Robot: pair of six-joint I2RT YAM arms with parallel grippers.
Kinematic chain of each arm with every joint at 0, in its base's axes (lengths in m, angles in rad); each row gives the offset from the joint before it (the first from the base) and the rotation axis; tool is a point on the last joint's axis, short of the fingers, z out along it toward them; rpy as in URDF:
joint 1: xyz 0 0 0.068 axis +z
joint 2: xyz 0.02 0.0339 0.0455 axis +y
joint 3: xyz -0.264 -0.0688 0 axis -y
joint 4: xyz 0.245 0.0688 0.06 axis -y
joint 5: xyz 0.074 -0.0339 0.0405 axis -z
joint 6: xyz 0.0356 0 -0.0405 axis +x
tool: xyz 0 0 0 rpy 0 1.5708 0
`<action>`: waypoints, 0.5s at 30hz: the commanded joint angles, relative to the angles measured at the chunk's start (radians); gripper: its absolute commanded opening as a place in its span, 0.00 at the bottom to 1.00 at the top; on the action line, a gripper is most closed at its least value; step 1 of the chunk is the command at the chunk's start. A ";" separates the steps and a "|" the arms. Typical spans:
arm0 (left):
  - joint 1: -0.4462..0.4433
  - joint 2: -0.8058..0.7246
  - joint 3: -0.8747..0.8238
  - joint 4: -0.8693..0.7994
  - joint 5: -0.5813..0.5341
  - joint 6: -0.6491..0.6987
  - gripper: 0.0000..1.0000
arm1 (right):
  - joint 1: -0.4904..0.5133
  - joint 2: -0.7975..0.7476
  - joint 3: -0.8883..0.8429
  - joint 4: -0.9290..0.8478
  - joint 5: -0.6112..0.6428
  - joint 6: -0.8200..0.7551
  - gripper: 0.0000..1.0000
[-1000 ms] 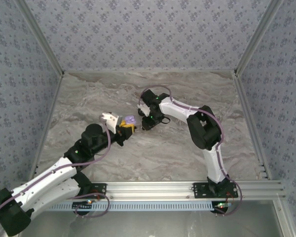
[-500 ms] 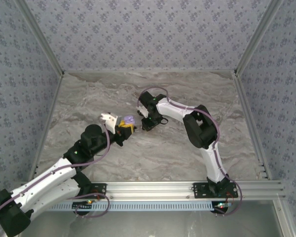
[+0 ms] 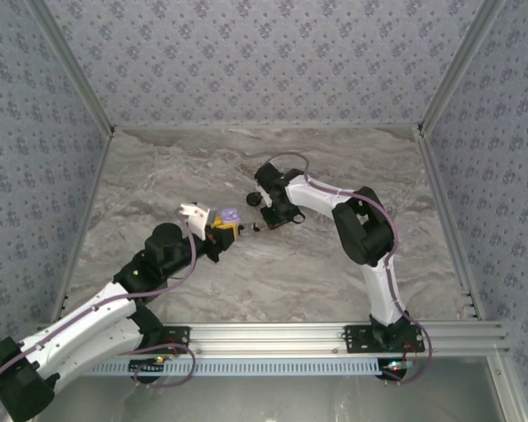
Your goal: Insert the wireless bluetooth earbuds into the charging case
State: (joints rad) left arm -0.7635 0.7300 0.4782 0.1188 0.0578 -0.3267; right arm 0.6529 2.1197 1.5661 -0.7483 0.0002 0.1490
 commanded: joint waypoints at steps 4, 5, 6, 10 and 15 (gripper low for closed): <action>0.007 -0.007 0.008 0.013 -0.011 -0.007 0.26 | -0.051 -0.025 -0.105 -0.062 0.129 0.119 0.24; 0.006 -0.005 0.006 0.015 -0.011 -0.008 0.26 | -0.053 -0.028 -0.113 -0.061 0.131 0.124 0.24; 0.007 -0.002 0.007 0.016 -0.011 -0.009 0.26 | -0.056 -0.030 -0.116 -0.059 0.129 0.129 0.24; 0.009 0.004 0.008 0.022 -0.009 -0.011 0.26 | -0.055 -0.033 -0.114 -0.055 0.098 0.126 0.29; 0.007 0.007 0.011 0.017 -0.007 -0.008 0.26 | -0.052 -0.034 -0.093 -0.070 0.076 0.133 0.35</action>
State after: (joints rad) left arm -0.7628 0.7410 0.4782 0.1192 0.0582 -0.3271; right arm 0.6193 2.0720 1.4895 -0.7223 0.0399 0.2558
